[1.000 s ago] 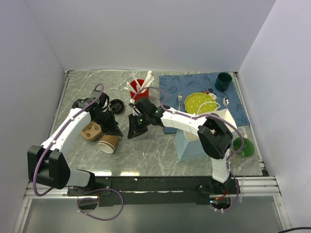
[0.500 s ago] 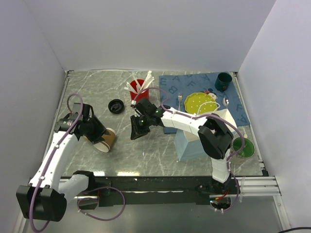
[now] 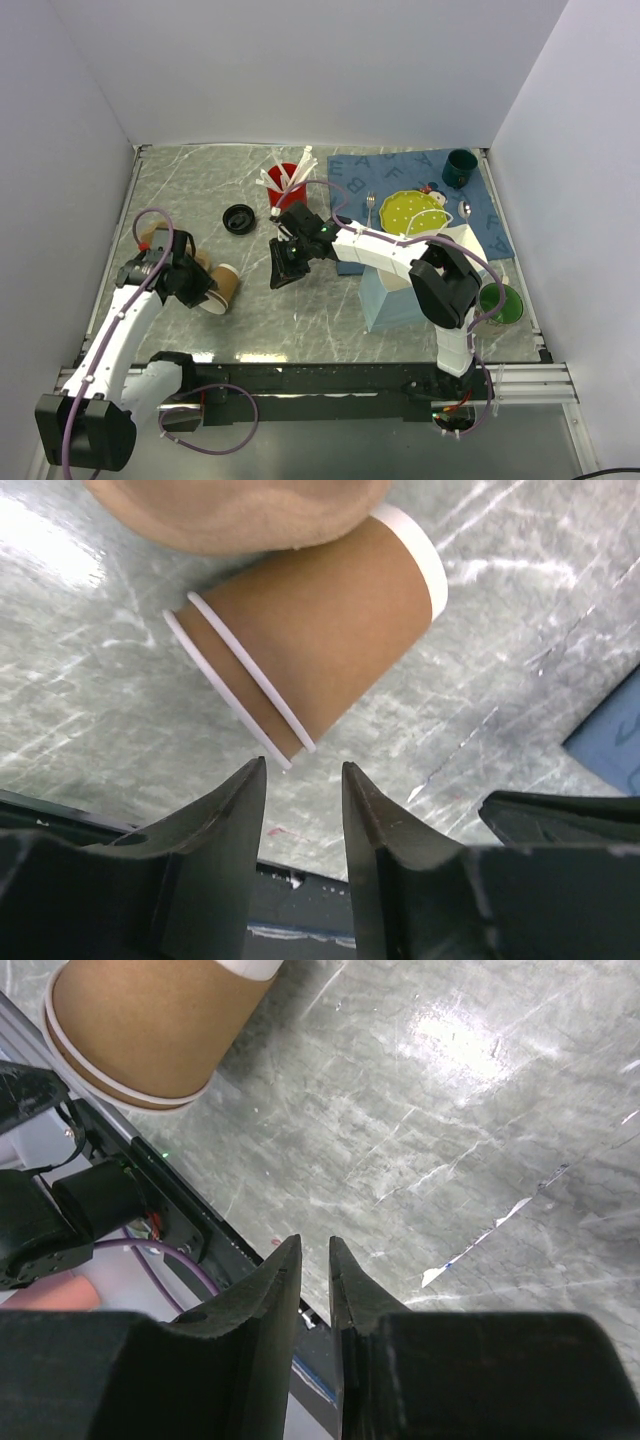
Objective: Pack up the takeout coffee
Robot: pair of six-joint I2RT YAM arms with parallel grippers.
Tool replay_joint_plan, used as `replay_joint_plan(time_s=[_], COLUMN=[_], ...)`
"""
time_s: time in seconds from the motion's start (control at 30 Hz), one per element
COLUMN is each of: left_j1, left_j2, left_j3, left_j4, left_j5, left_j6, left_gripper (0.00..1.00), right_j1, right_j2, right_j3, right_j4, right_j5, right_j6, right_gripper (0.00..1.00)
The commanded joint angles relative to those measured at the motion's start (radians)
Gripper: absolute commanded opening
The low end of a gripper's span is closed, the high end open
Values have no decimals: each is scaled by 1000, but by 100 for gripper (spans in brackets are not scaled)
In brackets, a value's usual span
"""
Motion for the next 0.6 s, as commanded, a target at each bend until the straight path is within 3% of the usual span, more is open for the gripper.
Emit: replay_joint_plan(time_s=[0.0,0.57], left_j1=[5,2], left_j2=[-29,-45], left_j3=[-41,-87], left_j4=[38,98], left_j5=[-40,-82], left_j6=[-51,-150], left_gripper=[41,27], right_j1=[-5,-14], right_j2=[-41,-57], right_j3=[8,-12], right_j4=[-6,-20], right_j5=[-7,-15], right_j6=[-12,-32], right_gripper=[25,25])
